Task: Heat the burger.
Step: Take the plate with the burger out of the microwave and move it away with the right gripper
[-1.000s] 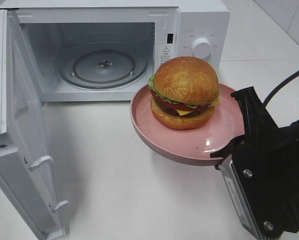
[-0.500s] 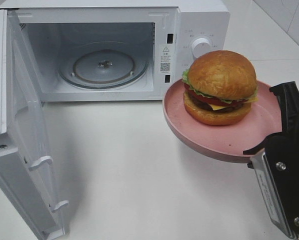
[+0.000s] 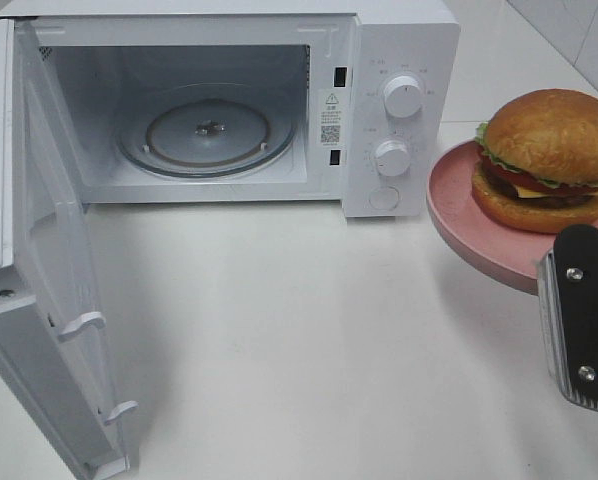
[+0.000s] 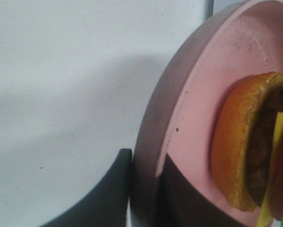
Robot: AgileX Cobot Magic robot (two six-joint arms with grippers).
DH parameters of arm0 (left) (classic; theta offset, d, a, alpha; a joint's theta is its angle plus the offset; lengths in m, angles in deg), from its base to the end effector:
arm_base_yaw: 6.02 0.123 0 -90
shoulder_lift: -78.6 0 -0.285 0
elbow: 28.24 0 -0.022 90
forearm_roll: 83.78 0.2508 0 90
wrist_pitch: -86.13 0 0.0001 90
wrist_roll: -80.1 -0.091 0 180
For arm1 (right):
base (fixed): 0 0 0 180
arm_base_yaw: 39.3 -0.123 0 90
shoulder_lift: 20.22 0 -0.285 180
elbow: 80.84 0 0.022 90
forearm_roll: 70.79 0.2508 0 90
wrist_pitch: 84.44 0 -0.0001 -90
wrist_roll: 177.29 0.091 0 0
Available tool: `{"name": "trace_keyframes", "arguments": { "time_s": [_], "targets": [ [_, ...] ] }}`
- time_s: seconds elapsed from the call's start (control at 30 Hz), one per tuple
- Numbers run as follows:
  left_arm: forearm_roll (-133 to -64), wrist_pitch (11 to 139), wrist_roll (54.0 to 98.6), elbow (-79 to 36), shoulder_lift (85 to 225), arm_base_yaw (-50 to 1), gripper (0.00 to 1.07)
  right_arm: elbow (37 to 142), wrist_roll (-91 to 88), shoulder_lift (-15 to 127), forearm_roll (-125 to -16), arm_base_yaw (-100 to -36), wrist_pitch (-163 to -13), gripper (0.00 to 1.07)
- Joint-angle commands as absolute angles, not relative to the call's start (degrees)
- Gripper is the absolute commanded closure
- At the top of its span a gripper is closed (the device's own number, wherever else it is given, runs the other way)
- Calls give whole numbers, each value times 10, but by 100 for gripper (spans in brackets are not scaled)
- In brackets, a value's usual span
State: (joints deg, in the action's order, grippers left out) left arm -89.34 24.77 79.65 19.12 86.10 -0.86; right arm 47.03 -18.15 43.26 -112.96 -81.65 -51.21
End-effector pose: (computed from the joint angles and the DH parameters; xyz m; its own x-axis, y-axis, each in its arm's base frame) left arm -0.0080 -0.0085 0.2826 -0.4374 -0.0783 -0.8959 -0.0305 0.9969 -0.0722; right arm 0.1416 0.0837 0.2232 0.0813 -0.9930 -0.0855 -0.7328 -0.0014 -0.6804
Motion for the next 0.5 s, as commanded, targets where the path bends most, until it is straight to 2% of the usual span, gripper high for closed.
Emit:
{"name": "trace_keyframes", "arguments": {
  "time_s": [0.03,0.5],
  "targets": [
    [-893,248,801,193,857,-7,7,476,-132,423,-1159,-815,-503,106],
    [-893,248,801,193,857,-7,7,476,61,425,-1189,-815,-425,106]
  ]
}}
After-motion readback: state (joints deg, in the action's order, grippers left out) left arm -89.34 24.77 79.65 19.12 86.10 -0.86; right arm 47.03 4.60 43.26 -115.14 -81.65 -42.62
